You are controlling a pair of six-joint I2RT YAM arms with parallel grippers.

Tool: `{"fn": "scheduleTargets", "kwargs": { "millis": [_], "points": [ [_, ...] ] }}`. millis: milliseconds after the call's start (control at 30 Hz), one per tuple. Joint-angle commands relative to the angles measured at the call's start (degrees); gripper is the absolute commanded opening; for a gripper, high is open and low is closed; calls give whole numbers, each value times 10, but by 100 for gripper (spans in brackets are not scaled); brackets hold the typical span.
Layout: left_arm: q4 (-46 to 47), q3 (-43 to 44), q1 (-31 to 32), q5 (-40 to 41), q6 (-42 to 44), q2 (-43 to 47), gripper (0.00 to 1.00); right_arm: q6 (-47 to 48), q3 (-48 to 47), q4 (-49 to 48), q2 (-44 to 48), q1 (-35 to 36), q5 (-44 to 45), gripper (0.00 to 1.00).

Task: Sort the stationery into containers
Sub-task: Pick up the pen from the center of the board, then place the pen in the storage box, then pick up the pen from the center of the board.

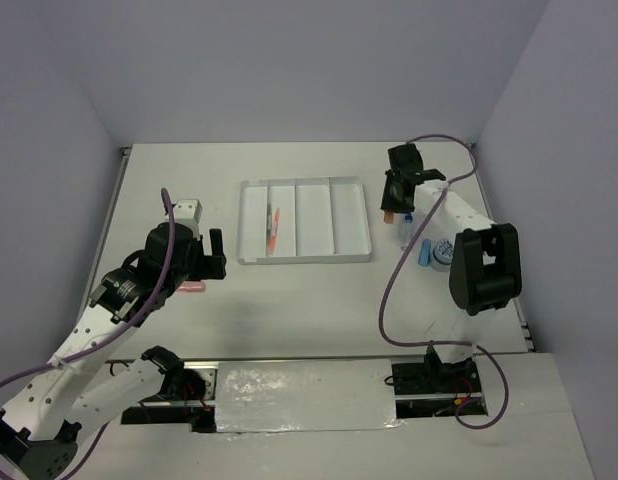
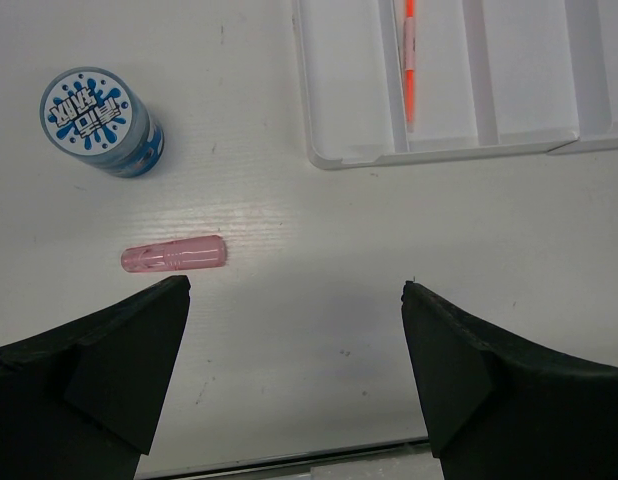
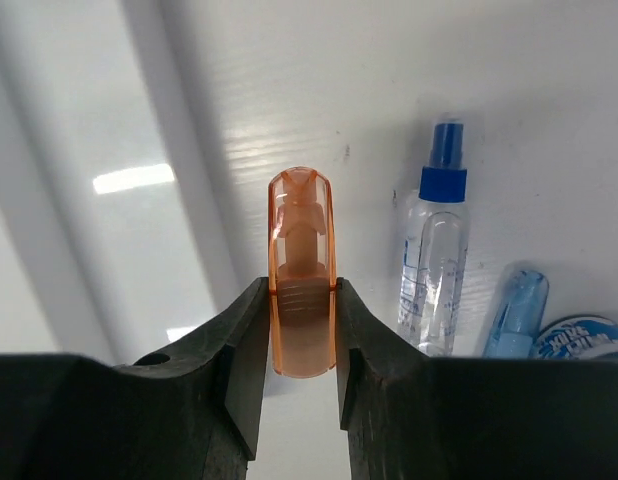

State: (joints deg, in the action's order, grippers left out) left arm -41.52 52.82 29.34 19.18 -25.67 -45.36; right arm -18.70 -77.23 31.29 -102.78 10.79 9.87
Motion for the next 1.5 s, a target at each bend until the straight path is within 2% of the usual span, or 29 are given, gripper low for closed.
{"fn": "scheduleTargets", "kwargs": {
  "millis": [0, 100, 233, 333, 467, 633, 667, 700, 767, 833, 867, 900, 1000, 1067, 1100, 1200, 1333, 1467],
  "points": [
    [21, -2, -1, 2, 5, 5, 99, 16, -13, -5, 59, 40, -12, 7],
    [17, 0, -2, 14, 0, 5, 99, 17, -26, -16, 51, 91, -64, 9],
    [8, 2, -3, 37, -9, 4, 99, -1, -59, -35, 11, 159, -67, 9],
    [9, 1, -4, 39, -10, 5, 99, -12, -105, -38, -37, 193, -62, 10],
    [9, 2, -4, 38, -9, 4, 99, -21, -160, -17, -114, 202, -63, 12],
    [12, 1, -5, 31, -5, -1, 99, -13, -191, -12, -152, 201, -96, 30],
    [12, 1, -5, 30, -5, -1, 99, -14, -194, -11, -152, 202, -96, 43],
    [12, 2, -5, 30, -4, -2, 99, -13, -196, -11, -150, 201, -112, 47],
    [12, 1, -5, 30, -4, -5, 99, -11, -198, -6, -133, 201, -113, 54],
    [12, 1, -5, 29, -4, -7, 99, -8, -197, 3, -98, 199, -105, 56],
    [11, 1, -5, 30, -3, -7, 99, -6, -193, 3, -83, 189, -103, 63],
    [12, 1, -5, 30, -3, -7, 99, -6, -184, 0, -64, 185, -103, 65],
    [11, 2, -5, 31, -4, -4, 99, 2, -138, 11, 7, 145, -100, 66],
    [10, 1, -5, 33, -6, -2, 99, -1, -97, 25, 68, 112, -60, 66],
    [10, 1, -5, 33, -5, 3, 99, -3, -50, 30, 89, 67, -59, 66],
    [14, 0, -6, 30, -4, 9, 99, -3, 28, 52, 172, -9, -23, 66],
    [12, 1, -7, 31, -5, 3, 99, -5, 96, 55, 230, -59, 30, 69],
    [10, 1, -7, 31, -6, 4, 99, -9, 137, 62, 227, -70, 52, 69]
  ]
}}
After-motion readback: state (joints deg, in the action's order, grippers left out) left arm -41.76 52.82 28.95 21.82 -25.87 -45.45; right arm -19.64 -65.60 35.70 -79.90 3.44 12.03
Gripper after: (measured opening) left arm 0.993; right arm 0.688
